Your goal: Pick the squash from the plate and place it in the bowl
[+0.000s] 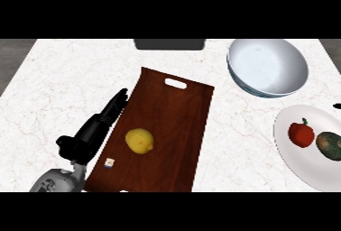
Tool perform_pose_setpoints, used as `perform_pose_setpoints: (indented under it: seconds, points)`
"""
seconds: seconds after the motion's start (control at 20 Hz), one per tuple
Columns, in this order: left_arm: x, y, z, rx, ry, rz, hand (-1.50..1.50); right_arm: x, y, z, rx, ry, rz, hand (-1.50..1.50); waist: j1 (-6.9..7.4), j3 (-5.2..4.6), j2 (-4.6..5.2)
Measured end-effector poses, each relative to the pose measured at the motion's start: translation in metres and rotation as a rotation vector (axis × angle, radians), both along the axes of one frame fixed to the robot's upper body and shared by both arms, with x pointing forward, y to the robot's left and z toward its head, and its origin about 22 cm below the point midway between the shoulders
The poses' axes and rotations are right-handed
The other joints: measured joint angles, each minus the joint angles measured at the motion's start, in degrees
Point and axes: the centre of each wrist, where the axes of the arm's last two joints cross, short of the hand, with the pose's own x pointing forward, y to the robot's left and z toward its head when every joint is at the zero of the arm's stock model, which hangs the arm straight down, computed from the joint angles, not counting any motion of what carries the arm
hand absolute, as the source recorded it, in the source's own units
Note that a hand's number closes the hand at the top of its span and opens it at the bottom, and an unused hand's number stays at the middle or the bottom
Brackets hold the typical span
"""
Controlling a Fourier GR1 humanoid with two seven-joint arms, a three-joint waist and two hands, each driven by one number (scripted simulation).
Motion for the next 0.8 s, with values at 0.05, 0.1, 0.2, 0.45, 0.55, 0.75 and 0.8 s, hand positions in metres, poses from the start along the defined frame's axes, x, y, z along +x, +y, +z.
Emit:
perform_pose_setpoints:
  seconds: [0.05,0.1,0.2,0.45,0.55,0.75,0.8]
  points:
    - [-0.001,-0.002,0.001,-0.003,0.003,0.002,0.00,0.001,0.001,-0.002,-0.006,0.002,-0.001,-1.50,-0.04,0.01,0.00]
    - [0.003,-0.004,0.000,-0.005,0.003,0.005,0.00,0.002,0.005,0.000,-0.010,0.004,-0.001,-1.50,-0.18,0.03,0.00]
    - [0.007,-0.004,0.004,-0.009,-0.002,0.009,0.00,0.002,0.010,-0.004,-0.016,0.004,0.006,-1.50,-0.31,0.02,-0.01]
    - [0.000,-0.008,0.006,-0.008,-0.005,0.011,0.00,-0.007,0.012,-0.011,-0.033,-0.037,0.006,-1.50,-0.49,0.04,-0.05]
    - [0.000,-0.009,0.002,-0.015,-0.002,0.011,0.00,-0.011,0.015,-0.021,-0.037,-0.064,0.008,-1.50,-0.54,0.03,-0.05]
    - [-0.001,-0.005,0.004,-0.009,-0.003,0.011,0.00,-0.021,0.013,-0.038,-0.045,-0.118,0.005,-1.50,-0.55,0.05,-0.04]
    - [-0.001,-0.005,0.004,-0.013,0.001,0.011,0.00,-0.022,0.013,-0.042,-0.047,-0.130,0.004,-1.50,-0.55,0.04,-0.04]
